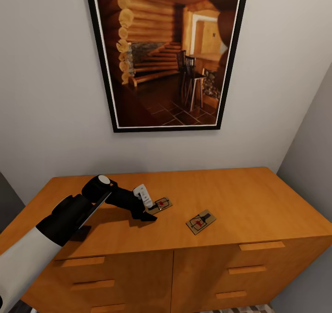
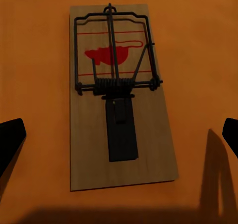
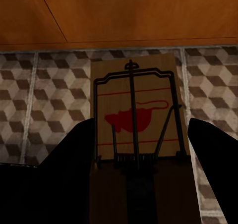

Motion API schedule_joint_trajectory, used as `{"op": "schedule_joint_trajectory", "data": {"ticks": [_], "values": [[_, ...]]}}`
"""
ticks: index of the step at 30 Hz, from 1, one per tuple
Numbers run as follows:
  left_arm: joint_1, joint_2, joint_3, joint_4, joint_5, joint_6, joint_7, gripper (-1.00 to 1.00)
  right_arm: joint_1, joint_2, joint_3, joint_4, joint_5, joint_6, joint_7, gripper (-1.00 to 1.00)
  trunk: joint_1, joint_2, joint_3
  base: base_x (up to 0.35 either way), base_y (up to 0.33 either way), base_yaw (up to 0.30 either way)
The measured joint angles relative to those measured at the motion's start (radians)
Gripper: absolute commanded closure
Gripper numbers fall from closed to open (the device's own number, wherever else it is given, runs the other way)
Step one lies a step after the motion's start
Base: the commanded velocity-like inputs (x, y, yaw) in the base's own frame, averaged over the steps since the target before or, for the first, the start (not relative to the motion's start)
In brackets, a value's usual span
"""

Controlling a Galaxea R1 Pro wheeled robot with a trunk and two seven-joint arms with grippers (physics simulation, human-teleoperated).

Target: Take the four mousetraps from the cabinet in the bathroom and place them on the bathroom floor. Make sure all four end up on the same floor surface, and ensure that at least two of them are either under or directly next to the same bathroom sink.

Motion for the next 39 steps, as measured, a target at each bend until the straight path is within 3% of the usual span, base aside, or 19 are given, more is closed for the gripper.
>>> {"op": "schedule_joint_trajectory", "data": {"ticks": [1,2,39], "values": [[0.0,0.0,0.0,0.0,0.0,0.0,0.0,-1.0,0.0,0.0,0.0,0.0,0.0,0.0,0.0,1.0,0.0,0.0,0.0,0.0,0.0,0.0],[0.0,0.0,0.0,0.0,0.0,0.0,0.0,1.0,0.0,-0.001,0.0,0.0,0.0,0.0,0.0,1.0,0.0,0.0,0.0,0.0,0.0,0.0],[0.0,-0.003,0.002,0.001,0.002,0.005,0.003,1.0,0.0,0.0,0.0,0.0,0.0,0.0,0.001,1.0,0.0,0.0,0.0,0.0,0.0,0.0]]}}
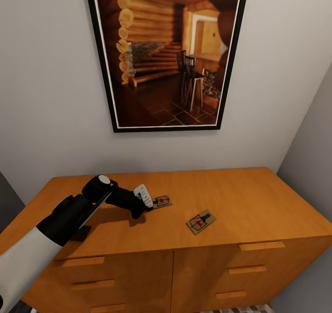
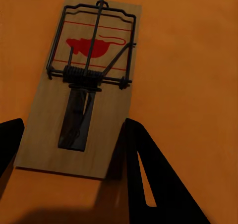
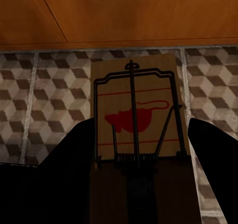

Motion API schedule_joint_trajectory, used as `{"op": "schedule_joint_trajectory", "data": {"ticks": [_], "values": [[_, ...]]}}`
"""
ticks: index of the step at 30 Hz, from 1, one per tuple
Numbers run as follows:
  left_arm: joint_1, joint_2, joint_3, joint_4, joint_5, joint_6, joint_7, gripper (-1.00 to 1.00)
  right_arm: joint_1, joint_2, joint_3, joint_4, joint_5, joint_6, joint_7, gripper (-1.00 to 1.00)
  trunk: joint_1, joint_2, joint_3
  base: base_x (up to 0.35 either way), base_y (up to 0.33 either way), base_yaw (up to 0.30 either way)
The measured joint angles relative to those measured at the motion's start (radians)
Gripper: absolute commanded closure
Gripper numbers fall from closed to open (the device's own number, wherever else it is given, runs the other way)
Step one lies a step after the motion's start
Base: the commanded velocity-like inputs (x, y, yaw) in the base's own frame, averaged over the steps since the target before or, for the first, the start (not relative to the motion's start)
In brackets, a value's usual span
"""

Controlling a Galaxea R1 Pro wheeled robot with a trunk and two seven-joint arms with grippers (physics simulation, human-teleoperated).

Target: Take the four mousetraps from the cabinet in the bathroom and place them on the bathroom floor. Make sure all four end up on the same floor surface, and ensure that at least two of them are either under or directly next to the same bathroom sink.

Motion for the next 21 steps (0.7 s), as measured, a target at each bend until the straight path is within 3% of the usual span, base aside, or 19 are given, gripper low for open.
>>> {"op": "schedule_joint_trajectory", "data": {"ticks": [6,21], "values": [[0.0,-0.009,-0.013,-0.009,-0.007,0.001,0.0,1.0,0.0,0.0,0.0,0.0,0.0,0.0,0.0,1.0,0.0,0.0,0.0,0.0,0.0,0.0],[0.001,-0.014,-0.005,-0.098,-0.006,0.013,-0.003,1.0,0.0,0.0,0.0,0.0,0.0,0.0,0.0,1.0,0.0,0.0,0.0,0.0,0.0,0.0]]}}
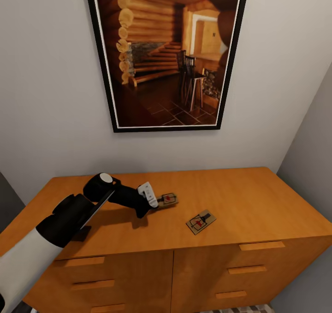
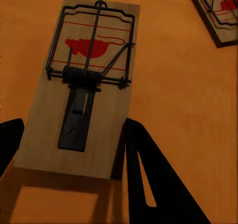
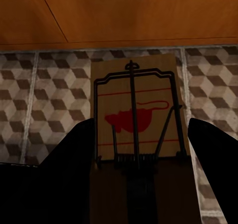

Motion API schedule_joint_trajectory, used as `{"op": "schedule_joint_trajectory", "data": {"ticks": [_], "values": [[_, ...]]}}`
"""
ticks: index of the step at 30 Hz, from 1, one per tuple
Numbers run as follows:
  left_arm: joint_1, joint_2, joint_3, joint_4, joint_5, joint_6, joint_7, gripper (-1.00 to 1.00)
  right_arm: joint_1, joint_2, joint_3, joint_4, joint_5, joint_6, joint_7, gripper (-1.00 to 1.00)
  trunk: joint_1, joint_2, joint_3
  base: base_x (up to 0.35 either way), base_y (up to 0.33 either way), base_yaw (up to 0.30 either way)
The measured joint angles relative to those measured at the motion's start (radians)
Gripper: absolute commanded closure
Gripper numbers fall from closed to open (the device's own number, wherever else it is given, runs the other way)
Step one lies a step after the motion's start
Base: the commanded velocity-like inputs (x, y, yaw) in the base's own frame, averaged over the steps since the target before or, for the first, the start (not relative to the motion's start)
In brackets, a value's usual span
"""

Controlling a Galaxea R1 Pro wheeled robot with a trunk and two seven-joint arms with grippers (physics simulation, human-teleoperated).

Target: Take the four mousetraps from the cabinet in the bathroom and place them on the bathroom floor. Make sure all four end up on the same floor surface, and ensure that at least two of them are either under or directly next to the same bathroom sink.

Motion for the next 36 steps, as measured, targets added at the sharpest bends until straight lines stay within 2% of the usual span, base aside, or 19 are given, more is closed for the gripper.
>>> {"op": "schedule_joint_trajectory", "data": {"ticks": [5,9,13,17,20,36], "values": [[0.0,0.0,0.008,-0.032,0.0,0.002,-0.002,1.0,0.0,0.0,0.0,0.0,0.0,0.0,0.0,1.0,0.0,0.0,0.0,0.0,0.0,0.0],[0.0,0.0,0.053,-0.058,0.0,0.003,-0.004,1.0,0.0,0.001,0.0,0.0,0.0,0.0,0.0,1.0,0.0,0.0,0.0,0.0,0.0,0.0],[0.0,0.001,0.079,-0.087,0.001,0.026,-0.006,1.0,0.0,0.001,0.0,0.0,0.0,0.0,-0.001,1.0,0.0,0.0,0.0,0.0,0.0,0.0],[0.0,0.004,0.085,-0.12,0.0,0.102,-0.007,1.0,0.0,0.002,0.0,0.0,0.0,0.0,0.0,1.0,0.0,0.0,0.0,0.0,0.0,0.0],[-0.001,0.004,0.086,-0.132,0.0,0.129,-0.007,1.0,0.0,0.002,0.0,0.0,0.0,0.0,-0.001,1.0,0.0,0.0,0.0,0.0,0.0,0.0],[-0.001,0.003,0.087,-0.138,0.0,0.146,-0.008,1.0,0.0,0.001,0.0,-0.001,0.0,0.0,-0.001,1.0,0.0,0.0,0.0,-0.035,0.0,0.0]]}}
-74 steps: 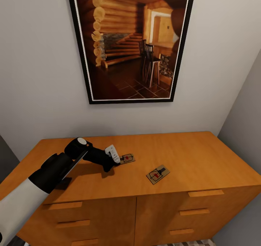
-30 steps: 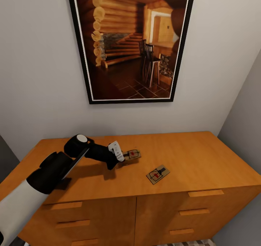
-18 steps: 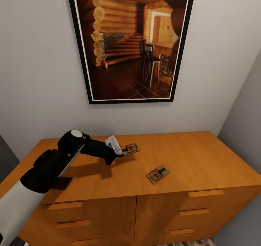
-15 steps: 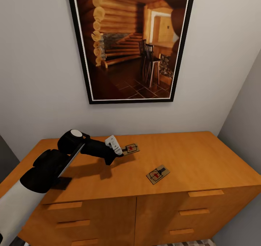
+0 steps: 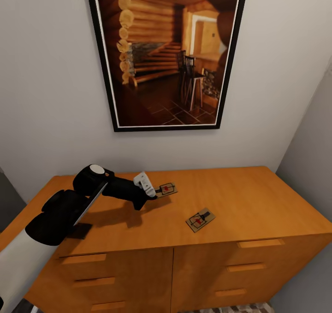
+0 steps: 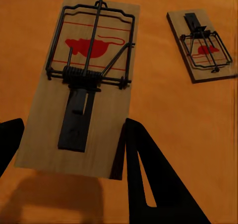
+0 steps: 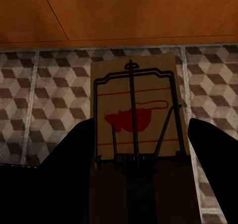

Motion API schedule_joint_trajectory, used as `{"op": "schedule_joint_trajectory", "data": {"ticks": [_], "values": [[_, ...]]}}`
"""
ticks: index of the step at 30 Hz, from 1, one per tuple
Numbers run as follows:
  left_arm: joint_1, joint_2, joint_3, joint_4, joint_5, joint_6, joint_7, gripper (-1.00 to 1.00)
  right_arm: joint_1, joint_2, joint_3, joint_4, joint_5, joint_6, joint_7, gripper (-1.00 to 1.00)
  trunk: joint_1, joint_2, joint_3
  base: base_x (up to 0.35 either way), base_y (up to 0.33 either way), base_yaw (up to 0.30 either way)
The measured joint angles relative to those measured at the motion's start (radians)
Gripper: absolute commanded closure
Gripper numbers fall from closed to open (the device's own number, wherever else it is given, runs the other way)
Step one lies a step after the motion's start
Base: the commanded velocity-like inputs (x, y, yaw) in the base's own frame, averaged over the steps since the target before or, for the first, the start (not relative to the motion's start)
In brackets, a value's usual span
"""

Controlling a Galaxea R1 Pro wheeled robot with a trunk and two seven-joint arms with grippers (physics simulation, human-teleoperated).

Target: Take the four mousetraps from the cabinet in the bathroom and place them on the bathroom floor. Make sure all four end up on the same floor surface, and ensure that at least two of them are either under or directly next to the same bathroom sink.

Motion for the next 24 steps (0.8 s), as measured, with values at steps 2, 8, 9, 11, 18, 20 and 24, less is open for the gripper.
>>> {"op": "schedule_joint_trajectory", "data": {"ticks": [2,8,9,11,18,20,24], "values": [[0.0,0.0,0.0,0.0,0.001,0.0,0.0,1.0,0.0,0.0,0.0,0.0,0.0,0.0,0.0,1.0,0.0,0.0,0.0,-0.277,0.0,0.0],[0.0,0.001,0.0,0.0,0.001,0.0,0.0,1.0,0.0,0.0,0.0,0.0,0.0,0.0,0.0,1.0,0.0,0.0,0.0,-0.322,0.0,0.0],[0.0,0.0,0.0,0.0,0.001,0.0,0.0,1.0,0.0,0.0,0.0,0.0,0.0,0.0,0.0,1.0,0.0,0.0,0.0,-0.333,0.0,0.0],[0.0,0.0,0.0,0.0,0.001,0.0,0.0,1.0,0.0,0.0,0.0,0.0,0.0,0.0,0.0,1.0,0.0,0.0,0.0,-0.333,0.0,0.0],[0.0,0.002,-0.002,0.0,0.001,0.0,0.0,1.0,0.0,-0.001,0.0,0.0,0.0,0.0,0.0,1.0,0.0,0.0,0.0,-0.335,0.0,0.0],[0.0,0.003,-0.002,0.0,0.001,0.0,0.0,1.0,0.0,-0.001,0.0,0.0,0.0,0.0,0.0,1.0,0.0,0.0,0.0,-0.335,0.0,0.0],[0.0,0.003,-0.003,0.001,0.001,0.0,0.0,1.0,0.0,-0.001,0.0,0.0,0.0,0.0,-0.001,1.0,0.0,0.0,0.0,-0.335,0.0,0.0]]}}
